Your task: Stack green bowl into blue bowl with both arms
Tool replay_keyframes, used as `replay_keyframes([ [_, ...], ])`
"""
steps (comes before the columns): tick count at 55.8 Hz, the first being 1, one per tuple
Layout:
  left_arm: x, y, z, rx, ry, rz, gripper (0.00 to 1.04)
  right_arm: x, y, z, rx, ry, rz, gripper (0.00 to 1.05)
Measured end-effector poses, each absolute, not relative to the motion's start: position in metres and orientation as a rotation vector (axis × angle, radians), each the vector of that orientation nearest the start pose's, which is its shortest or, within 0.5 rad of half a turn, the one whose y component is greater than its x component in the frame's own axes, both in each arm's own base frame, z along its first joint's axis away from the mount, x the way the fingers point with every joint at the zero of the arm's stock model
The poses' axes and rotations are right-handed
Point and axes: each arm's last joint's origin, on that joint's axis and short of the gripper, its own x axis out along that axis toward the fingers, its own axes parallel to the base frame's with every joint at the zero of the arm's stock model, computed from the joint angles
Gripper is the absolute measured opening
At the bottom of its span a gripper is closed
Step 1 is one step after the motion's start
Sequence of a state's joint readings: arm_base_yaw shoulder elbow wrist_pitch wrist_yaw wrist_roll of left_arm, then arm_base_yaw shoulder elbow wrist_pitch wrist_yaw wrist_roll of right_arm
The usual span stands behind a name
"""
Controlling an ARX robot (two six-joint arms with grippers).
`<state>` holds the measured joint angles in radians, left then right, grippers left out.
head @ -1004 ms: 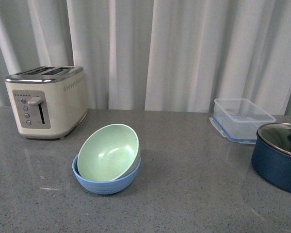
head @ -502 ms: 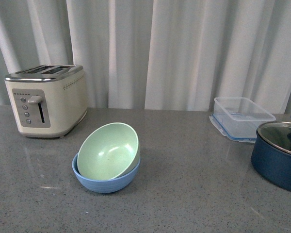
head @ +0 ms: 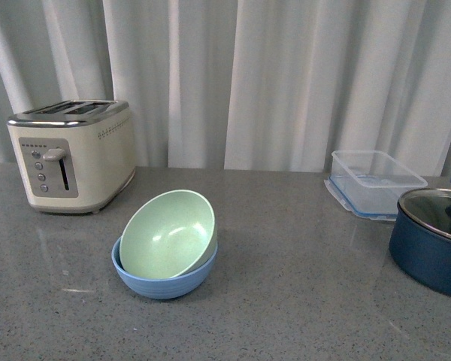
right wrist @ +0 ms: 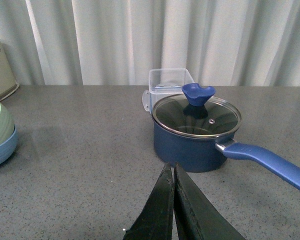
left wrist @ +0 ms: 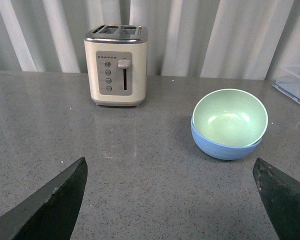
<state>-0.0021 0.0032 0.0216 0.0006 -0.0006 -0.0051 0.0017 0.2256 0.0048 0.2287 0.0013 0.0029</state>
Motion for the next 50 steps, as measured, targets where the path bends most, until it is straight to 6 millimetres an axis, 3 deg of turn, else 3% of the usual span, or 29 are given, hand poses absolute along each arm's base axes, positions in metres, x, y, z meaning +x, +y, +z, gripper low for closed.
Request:
replay_keyframes([
  [30, 0.097, 0.000, 0.171, -0.005, -0.019, -0.001, 0.98, 0.098, 0.000, 0.165, 0.002, -0.002, 0.003, 0.01],
  [50, 0.097, 0.000, 0.171, -0.005, -0.019, -0.001, 0.98, 0.098, 0.000, 0.165, 0.002, -0.003, 0.003, 0.62],
])
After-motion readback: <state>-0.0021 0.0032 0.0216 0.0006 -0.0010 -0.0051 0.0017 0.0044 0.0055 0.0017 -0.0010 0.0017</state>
